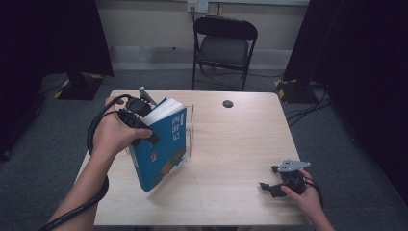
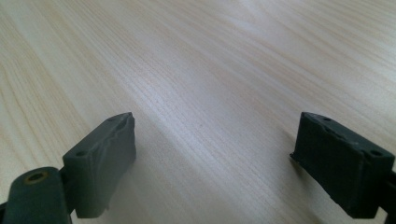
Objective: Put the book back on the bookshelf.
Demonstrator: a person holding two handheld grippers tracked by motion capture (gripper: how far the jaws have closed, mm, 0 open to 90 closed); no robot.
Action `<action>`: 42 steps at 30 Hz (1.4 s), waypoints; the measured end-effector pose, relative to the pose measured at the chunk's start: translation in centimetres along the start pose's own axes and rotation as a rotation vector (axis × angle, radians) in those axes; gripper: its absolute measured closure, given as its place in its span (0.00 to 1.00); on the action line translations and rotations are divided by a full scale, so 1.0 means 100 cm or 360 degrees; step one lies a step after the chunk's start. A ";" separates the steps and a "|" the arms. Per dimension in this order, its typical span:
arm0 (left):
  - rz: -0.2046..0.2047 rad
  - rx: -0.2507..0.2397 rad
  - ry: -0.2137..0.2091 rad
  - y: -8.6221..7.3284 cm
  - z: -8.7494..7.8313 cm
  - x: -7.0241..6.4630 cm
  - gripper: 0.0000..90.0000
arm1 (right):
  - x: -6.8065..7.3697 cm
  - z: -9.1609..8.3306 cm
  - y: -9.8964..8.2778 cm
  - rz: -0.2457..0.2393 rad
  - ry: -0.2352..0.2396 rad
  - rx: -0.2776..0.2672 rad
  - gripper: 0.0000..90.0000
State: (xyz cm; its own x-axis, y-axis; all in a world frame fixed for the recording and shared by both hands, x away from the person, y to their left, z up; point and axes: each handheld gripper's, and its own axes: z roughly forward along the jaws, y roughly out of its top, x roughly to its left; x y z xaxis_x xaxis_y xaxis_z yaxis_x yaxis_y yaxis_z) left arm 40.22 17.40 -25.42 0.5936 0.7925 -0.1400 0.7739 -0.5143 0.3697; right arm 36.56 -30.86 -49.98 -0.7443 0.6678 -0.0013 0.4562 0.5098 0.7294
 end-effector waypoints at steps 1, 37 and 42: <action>0.0004 0.0001 0.0004 0.001 0.001 0.001 0.69 | 0.000 0.000 0.000 0.0006 0.0000 0.0004 0.13; -0.0153 -0.0020 0.0050 0.026 0.007 0.008 0.69 | -0.001 0.000 0.000 -0.0010 0.0005 0.0001 0.13; -0.0146 -0.0020 0.0068 0.029 0.008 0.007 0.69 | -0.001 0.000 0.000 -0.0009 0.0005 0.0001 0.13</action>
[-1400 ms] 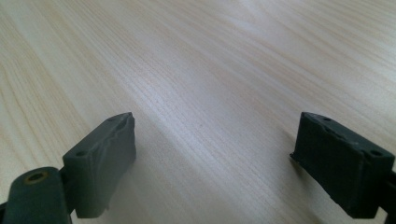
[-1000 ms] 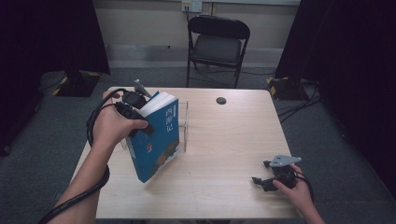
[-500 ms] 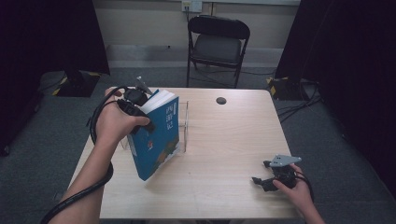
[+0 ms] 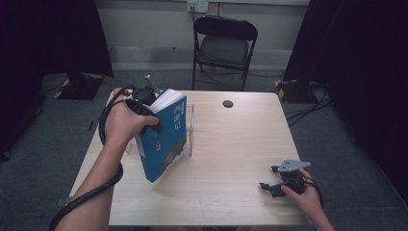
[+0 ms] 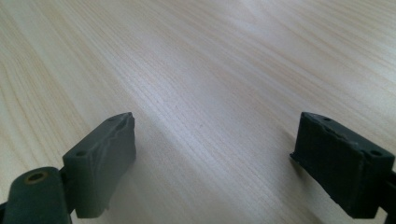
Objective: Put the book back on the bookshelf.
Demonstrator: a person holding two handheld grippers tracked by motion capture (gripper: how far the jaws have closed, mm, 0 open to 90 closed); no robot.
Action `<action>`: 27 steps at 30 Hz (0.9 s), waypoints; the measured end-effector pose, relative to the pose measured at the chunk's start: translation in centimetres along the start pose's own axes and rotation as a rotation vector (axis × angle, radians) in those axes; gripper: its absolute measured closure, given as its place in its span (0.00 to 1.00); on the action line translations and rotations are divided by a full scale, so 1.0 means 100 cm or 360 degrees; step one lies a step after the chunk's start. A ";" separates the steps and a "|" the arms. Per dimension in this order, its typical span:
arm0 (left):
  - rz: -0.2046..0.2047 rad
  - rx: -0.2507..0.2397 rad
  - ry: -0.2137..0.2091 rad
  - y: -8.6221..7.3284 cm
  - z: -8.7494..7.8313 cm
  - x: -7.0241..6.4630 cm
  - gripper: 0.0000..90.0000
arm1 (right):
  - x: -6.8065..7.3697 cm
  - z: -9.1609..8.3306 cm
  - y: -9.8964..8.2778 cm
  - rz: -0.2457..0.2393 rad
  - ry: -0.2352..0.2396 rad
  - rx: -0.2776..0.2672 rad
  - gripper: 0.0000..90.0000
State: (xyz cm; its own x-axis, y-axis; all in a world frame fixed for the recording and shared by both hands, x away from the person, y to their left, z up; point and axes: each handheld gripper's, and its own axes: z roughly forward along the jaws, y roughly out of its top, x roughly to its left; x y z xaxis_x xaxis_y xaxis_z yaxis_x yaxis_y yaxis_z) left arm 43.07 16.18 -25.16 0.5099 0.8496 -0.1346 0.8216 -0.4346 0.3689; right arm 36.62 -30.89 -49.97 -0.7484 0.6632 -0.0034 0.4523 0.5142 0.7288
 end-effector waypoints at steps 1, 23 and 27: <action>-0.0012 -0.0005 -0.0003 0.002 0.001 0.000 0.69 | 0.000 0.000 0.000 0.0000 0.0000 0.0000 0.13; -0.0034 -0.0032 0.0030 0.021 0.008 0.002 0.69 | 0.000 0.000 0.000 0.0006 -0.0001 -0.0003 0.13; -0.0114 -0.0054 0.0028 0.023 0.010 0.000 0.69 | 0.000 0.000 0.000 0.0006 -0.0001 -0.0003 0.13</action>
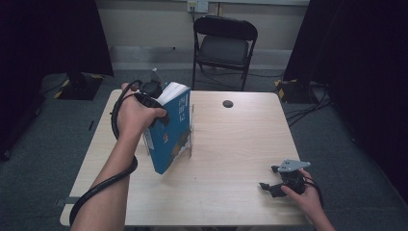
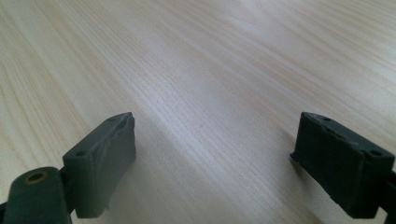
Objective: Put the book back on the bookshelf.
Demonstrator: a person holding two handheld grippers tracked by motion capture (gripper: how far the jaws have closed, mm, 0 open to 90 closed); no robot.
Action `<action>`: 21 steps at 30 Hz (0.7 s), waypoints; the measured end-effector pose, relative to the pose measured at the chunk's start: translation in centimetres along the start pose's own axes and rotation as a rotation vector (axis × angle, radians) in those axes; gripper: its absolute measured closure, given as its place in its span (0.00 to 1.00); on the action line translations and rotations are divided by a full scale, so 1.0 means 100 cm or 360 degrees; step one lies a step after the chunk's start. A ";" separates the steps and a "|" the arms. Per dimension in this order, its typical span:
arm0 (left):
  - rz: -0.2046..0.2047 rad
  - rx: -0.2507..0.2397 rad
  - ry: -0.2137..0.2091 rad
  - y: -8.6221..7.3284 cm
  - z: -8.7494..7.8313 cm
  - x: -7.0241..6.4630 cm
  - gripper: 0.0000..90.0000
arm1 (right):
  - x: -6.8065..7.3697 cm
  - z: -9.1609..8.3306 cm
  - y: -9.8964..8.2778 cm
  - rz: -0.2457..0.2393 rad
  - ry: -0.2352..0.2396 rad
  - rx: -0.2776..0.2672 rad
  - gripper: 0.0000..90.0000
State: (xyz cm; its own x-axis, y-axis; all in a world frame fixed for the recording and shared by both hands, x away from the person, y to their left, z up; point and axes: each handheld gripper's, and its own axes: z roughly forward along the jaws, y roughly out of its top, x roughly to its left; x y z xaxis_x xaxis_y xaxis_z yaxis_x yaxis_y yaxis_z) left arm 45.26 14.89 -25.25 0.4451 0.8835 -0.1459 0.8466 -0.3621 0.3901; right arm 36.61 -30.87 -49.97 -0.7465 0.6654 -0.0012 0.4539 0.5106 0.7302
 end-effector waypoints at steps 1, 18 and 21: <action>0.0020 0.0003 0.0006 0.001 0.000 0.001 0.69 | 0.000 0.000 0.000 0.0000 0.0000 0.0000 0.13; -0.0050 -0.0014 0.0026 0.009 0.006 0.000 0.69 | 0.000 0.000 0.000 0.0000 0.0000 0.0001 0.13; -0.0060 -0.0025 0.0035 0.010 0.007 -0.001 0.69 | 0.000 0.000 0.000 0.0000 0.0000 0.0001 0.13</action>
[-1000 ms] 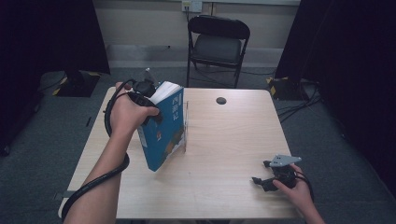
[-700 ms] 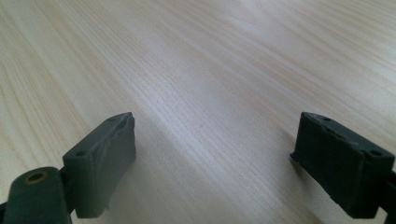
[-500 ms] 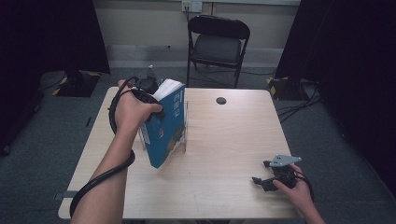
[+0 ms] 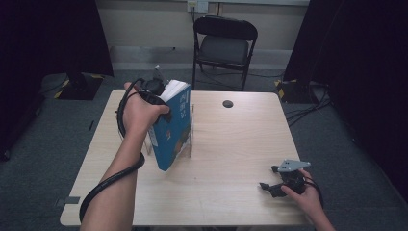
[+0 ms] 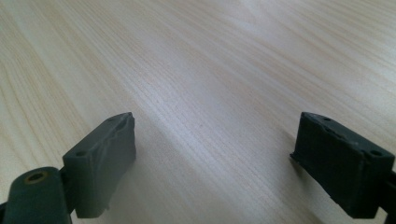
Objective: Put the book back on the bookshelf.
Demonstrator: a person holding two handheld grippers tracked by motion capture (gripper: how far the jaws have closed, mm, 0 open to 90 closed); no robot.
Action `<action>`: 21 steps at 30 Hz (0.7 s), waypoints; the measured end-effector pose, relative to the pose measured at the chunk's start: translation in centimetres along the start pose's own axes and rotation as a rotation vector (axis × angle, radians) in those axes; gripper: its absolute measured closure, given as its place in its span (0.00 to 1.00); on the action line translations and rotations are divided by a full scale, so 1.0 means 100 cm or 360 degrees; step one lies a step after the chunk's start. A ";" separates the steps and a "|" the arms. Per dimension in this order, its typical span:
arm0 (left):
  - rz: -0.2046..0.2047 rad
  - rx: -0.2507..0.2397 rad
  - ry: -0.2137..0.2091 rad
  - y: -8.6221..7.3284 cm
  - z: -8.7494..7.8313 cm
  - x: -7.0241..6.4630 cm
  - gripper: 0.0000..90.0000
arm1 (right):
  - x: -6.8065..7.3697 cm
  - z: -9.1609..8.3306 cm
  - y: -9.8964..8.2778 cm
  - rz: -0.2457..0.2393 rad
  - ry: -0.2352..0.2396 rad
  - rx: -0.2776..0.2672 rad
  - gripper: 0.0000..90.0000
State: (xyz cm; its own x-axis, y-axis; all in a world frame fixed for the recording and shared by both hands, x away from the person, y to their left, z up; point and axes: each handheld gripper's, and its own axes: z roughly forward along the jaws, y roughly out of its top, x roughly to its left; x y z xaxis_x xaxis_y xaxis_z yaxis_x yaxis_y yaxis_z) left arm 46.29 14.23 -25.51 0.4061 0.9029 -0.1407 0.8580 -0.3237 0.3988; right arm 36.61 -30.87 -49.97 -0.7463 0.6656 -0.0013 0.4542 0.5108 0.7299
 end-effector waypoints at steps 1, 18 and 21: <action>0.0001 -0.0006 0.0006 0.001 0.000 0.000 0.69 | 0.000 0.000 0.000 0.0000 0.0000 0.0000 0.13; -0.0053 -0.0026 0.0035 0.011 0.009 -0.002 0.69 | 0.000 0.000 0.000 -0.0008 0.0003 0.0001 0.13; -0.0052 -0.0023 0.0045 0.012 0.011 -0.003 0.69 | 0.000 0.000 0.000 -0.0008 0.0003 0.0002 0.13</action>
State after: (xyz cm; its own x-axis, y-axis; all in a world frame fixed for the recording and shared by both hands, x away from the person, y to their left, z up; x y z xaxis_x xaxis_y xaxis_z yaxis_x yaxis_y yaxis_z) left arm 47.58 13.26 -25.96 0.3684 0.9208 -0.1281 0.8661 -0.2898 0.4073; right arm 36.63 -30.90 -49.97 -0.7496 0.6619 -0.0035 0.4511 0.5147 0.7292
